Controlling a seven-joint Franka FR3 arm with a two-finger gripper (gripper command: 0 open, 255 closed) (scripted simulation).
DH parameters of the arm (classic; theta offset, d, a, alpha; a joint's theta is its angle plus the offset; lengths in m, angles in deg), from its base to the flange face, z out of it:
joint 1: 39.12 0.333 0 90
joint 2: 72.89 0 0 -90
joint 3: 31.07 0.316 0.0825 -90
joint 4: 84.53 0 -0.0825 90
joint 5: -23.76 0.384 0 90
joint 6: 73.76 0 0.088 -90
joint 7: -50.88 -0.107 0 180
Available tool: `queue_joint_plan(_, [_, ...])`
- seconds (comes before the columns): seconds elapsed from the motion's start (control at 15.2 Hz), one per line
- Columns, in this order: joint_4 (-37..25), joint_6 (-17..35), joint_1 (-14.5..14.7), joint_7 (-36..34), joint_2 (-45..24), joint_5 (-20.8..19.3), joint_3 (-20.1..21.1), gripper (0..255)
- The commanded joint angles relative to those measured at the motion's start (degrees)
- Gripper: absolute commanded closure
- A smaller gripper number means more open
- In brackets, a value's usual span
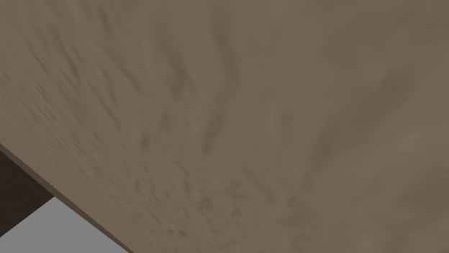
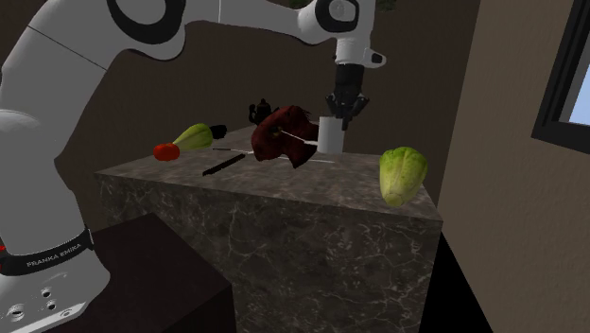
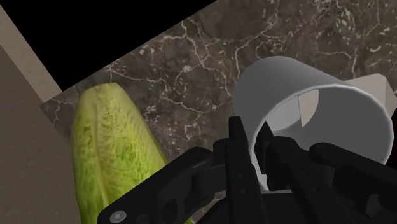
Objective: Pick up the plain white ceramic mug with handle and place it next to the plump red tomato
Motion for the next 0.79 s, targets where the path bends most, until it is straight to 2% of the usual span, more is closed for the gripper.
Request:
queue_joint_plan(0.0, [-2.26, -1.86, -0.19, -0.06, -0.42, 0.06, 0.02, 255])
queue_joint_plan(0.59, [-17.38, -11.9, -1.95, -0.33, -5.41, 0.77, 0.34, 255])
queue_joint_plan(0.73, [-5.79, -7.23, 1.29, -1.97, 1.45, -0.15, 0.14, 255])
